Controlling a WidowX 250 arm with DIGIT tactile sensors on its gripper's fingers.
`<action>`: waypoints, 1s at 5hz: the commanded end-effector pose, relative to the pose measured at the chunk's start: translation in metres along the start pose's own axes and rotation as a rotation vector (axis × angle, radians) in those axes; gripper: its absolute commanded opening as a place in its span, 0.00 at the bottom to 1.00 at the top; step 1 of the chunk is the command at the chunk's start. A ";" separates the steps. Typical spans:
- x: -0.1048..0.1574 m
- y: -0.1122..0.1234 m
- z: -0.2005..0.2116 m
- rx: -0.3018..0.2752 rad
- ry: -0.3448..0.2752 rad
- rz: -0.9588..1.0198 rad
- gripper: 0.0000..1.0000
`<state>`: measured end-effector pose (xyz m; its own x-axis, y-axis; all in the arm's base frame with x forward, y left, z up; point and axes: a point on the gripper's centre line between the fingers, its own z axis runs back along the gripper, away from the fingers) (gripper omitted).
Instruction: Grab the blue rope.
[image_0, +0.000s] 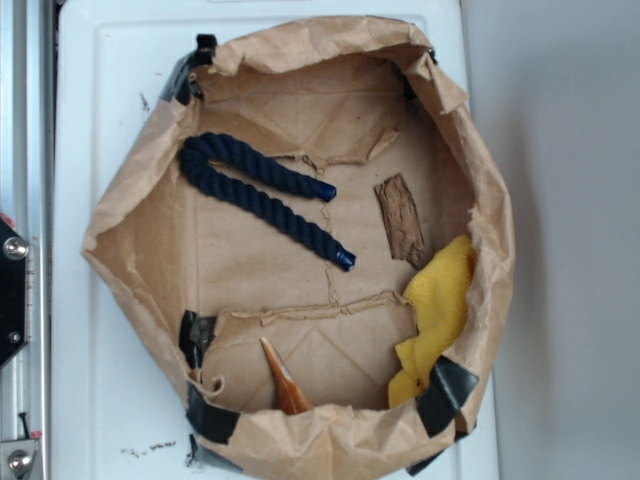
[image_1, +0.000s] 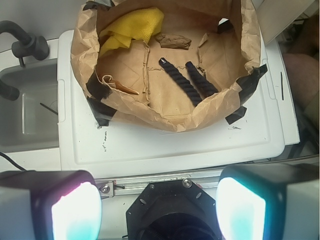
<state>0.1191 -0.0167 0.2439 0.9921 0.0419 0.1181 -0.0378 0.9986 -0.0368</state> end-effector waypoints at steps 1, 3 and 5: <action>0.000 0.000 0.000 0.000 0.000 0.000 1.00; 0.075 -0.022 -0.014 -0.008 -0.077 0.073 1.00; 0.107 0.008 -0.054 -0.093 -0.035 -0.283 1.00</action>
<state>0.2311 -0.0033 0.1926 0.9623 -0.2390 0.1294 0.2523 0.9627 -0.0981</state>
